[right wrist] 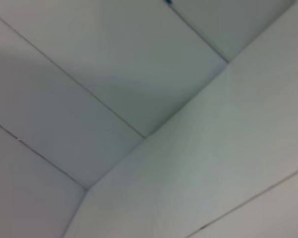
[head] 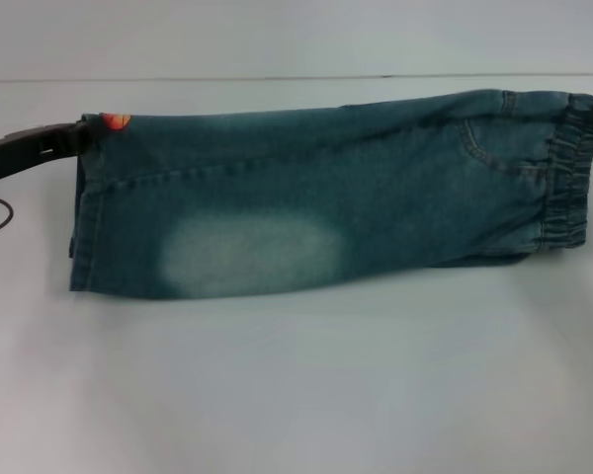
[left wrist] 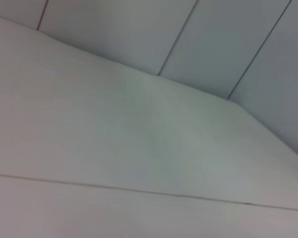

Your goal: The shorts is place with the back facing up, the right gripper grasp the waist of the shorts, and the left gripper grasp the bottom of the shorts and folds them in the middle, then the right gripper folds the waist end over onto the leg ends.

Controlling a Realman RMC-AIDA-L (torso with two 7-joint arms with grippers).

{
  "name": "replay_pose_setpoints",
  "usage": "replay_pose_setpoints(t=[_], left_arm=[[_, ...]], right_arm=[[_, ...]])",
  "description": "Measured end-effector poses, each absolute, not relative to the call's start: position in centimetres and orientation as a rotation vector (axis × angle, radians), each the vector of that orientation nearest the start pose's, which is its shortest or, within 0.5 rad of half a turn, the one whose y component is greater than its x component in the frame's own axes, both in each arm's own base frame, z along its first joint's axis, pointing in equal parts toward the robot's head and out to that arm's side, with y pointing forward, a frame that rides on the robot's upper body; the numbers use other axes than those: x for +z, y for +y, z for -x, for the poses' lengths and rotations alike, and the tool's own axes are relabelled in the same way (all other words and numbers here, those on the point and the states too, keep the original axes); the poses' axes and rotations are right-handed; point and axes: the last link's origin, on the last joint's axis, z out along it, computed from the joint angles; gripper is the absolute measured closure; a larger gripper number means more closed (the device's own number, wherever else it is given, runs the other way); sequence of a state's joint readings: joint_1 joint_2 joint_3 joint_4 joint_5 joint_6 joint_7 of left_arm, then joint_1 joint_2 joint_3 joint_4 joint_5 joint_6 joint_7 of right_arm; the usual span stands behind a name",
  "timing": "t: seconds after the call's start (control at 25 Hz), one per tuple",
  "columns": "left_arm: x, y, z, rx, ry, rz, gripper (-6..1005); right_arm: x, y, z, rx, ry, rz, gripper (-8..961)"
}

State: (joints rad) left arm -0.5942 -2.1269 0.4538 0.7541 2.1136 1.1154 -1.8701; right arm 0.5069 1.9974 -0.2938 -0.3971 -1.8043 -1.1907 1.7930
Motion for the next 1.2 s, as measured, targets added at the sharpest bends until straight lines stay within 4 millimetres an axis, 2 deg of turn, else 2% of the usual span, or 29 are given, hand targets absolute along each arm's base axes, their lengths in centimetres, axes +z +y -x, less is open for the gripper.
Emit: replay_pose_setpoints(t=[0.48, 0.72, 0.84, 1.08, 1.2], left_arm=[[2.4, 40.0, 29.1, -0.622, -1.201, 2.018, 855], [3.0, 39.9, 28.9, -0.627, -1.178, 2.033, 735], [3.5, 39.7, 29.1, -0.625, -1.167, 2.027, 675], [3.8, 38.1, 28.7, -0.661, -1.156, 2.114, 447], [3.3, 37.3, 28.3, -0.708, -1.157, 2.156, 209]], right_arm=[[4.4, 36.9, -35.4, 0.976, 1.474, 1.641, 865], [5.3, 36.4, -35.7, 0.986, 1.458, 1.666, 671], [5.9, 35.6, -36.1, 0.994, 1.442, 1.686, 526], [6.2, 32.8, -37.5, 0.924, 1.439, 1.75, 274], [5.9, 32.2, -37.7, 0.902, 1.466, 1.774, 182]])
